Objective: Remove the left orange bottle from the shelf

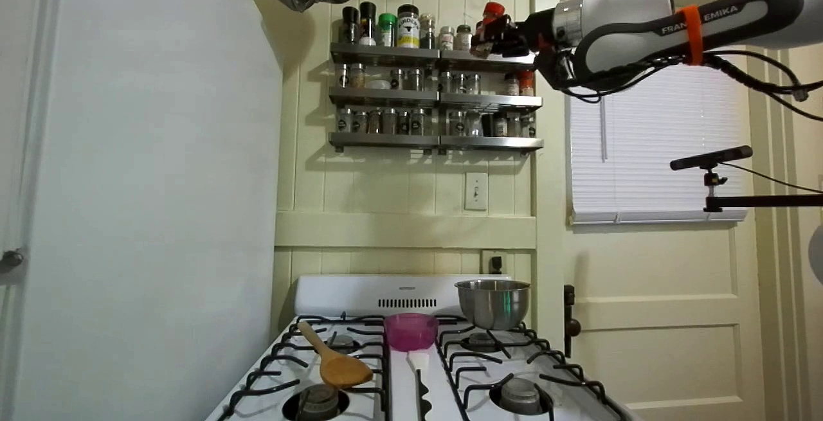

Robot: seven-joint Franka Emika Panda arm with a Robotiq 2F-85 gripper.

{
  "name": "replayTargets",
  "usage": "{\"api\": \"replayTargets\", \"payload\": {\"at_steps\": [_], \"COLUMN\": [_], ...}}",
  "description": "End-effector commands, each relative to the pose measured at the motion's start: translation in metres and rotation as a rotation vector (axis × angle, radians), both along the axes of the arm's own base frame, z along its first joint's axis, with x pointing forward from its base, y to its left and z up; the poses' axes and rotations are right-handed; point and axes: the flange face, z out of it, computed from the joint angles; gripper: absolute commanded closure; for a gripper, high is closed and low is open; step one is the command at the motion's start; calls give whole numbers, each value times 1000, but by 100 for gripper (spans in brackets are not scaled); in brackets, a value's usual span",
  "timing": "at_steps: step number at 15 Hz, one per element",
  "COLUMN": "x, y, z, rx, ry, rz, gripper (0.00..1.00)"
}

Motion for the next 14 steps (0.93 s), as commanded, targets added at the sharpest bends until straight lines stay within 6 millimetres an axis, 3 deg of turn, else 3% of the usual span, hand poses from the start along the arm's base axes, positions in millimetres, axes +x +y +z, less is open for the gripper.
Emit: {"api": "replayTargets", "payload": {"at_steps": [1,7,13,14], "x": [-1,28,30,35], "y": [4,13,18,13], "z": [-9,-48,-66,-72], "rx": [119,319,508,382], "ry": [52,161,279,339], "rz": [153,357,537,352], "gripper": [77,77,77,77]}}
